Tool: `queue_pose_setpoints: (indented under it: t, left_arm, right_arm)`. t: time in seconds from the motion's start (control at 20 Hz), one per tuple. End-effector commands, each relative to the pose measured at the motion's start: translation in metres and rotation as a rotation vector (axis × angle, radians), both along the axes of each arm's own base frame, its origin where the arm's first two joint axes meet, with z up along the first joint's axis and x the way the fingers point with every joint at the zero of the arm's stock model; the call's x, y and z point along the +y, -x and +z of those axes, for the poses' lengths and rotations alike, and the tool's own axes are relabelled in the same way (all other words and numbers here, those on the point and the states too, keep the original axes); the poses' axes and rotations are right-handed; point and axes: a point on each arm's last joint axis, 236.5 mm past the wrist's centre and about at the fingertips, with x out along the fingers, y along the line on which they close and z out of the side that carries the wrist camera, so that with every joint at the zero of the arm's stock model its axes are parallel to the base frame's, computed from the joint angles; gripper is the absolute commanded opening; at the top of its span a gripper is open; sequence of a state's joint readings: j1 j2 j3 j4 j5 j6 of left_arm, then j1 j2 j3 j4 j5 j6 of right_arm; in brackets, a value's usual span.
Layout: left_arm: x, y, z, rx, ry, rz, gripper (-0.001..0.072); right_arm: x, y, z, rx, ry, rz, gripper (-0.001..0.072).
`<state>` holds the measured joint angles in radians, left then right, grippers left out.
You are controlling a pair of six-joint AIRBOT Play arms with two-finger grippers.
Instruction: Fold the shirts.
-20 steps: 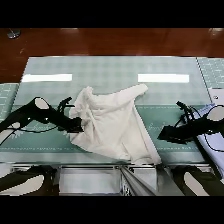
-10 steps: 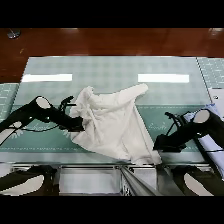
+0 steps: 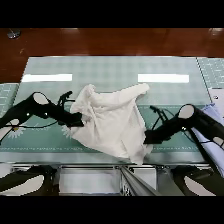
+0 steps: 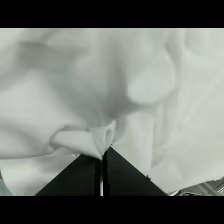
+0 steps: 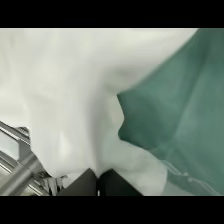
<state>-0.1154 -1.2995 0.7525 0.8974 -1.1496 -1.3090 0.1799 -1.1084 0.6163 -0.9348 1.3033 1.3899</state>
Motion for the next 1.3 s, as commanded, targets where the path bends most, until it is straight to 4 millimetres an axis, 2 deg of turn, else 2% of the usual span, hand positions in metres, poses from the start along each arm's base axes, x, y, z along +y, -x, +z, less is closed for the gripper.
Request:
queue_pose_setpoints:
  t: [0.0, 0.05, 0.15, 0.2, 0.25, 0.3, 0.35, 0.4, 0.45, 0.5, 0.55, 0.6, 0.65, 0.75, 0.85, 0.9, 1.0, 1.05, 1.25]
  left_arm:
    - [0.000, -0.049, 0.067, -0.187, 0.045, 0.027, 0.0031]
    - [0.002, -0.072, 0.103, -0.291, 0.070, 0.057, 0.0031]
    - [0.006, -0.108, 0.190, -0.530, 0.125, 0.115, 0.0031]
    - [0.008, -0.119, 0.242, -0.666, 0.153, 0.139, 0.0031]
    - [0.011, -0.123, 0.291, -0.796, 0.169, 0.155, 0.0031]
    - [0.013, -0.118, 0.344, -0.938, 0.179, 0.164, 0.0031]
    - [0.015, -0.107, 0.391, -1.060, 0.190, 0.169, 0.0031]
    - [0.017, -0.088, 0.437, -1.184, 0.200, 0.174, 0.0031]
    - [0.021, -0.067, 0.473, -1.289, 0.198, 0.178, 0.0031]
    - [0.027, -0.043, 0.504, -1.395, 0.172, 0.183, 0.0031]
    - [0.036, -0.020, 0.525, -1.481, 0.131, 0.189, 0.0031]
    - [0.047, 0.003, 0.539, -1.558, 0.067, 0.198, 0.0031]
    - [0.059, 0.021, 0.546, -1.603, 0.001, 0.223, 0.0031]
    - [0.091, 0.050, 0.546, -1.613, -0.127, 0.323, 0.0031]
    - [0.117, 0.065, 0.527, -1.554, -0.239, 0.385, 0.0031]
    - [0.124, 0.065, 0.511, -1.499, -0.273, 0.401, 0.0031]
    - [0.122, 0.052, 0.466, -1.357, -0.274, 0.387, 0.0031]
    - [0.115, 0.042, 0.438, -1.277, -0.249, 0.371, 0.0031]
    - [0.062, 0.004, 0.309, -0.949, -0.049, 0.270, 0.0031]
  right_arm:
    - [-0.030, -0.086, 0.088, -0.303, -0.014, -0.104, 0.0015]
    - [-0.051, -0.118, 0.132, -0.436, -0.008, -0.168, 0.0015]
    - [-0.083, -0.159, 0.224, -0.698, 0.005, -0.258, 0.0015]
    - [-0.092, -0.168, 0.278, -0.845, 0.006, -0.274, 0.0015]
    - [-0.096, -0.169, 0.330, -0.982, 0.008, -0.286, 0.0015]
    - [-0.093, -0.161, 0.384, -1.126, 0.002, -0.282, 0.0015]
    - [-0.089, -0.144, 0.433, -1.260, 0.000, -0.276, 0.0015]
    - [-0.085, -0.122, 0.472, -1.373, 0.003, -0.269, 0.0015]
    - [-0.083, -0.095, 0.507, -1.487, 0.023, -0.268, 0.0015]
    - [-0.085, -0.070, 0.532, -1.579, 0.056, -0.280, 0.0015]
    - [-0.091, -0.044, 0.552, -1.664, 0.103, -0.309, 0.0015]
    - [-0.099, -0.022, 0.564, -1.719, 0.152, -0.349, 0.0015]
    - [-0.111, -0.001, 0.568, -1.752, 0.223, -0.393, 0.0015]
    - [-0.142, 0.029, 0.561, -1.727, 0.367, -0.514, 0.0015]
    - [-0.174, 0.047, 0.545, -1.650, 0.480, -0.637, 0.0015]
    - [-0.184, 0.047, 0.535, -1.610, 0.511, -0.677, 0.0016]
    - [-0.187, 0.031, 0.501, -1.492, 0.516, -0.660, 0.0016]
    - [-0.181, 0.016, 0.476, -1.413, 0.489, -0.623, 0.0015]
    - [-0.155, -0.051, 0.358, -1.101, 0.351, -0.503, 0.0015]
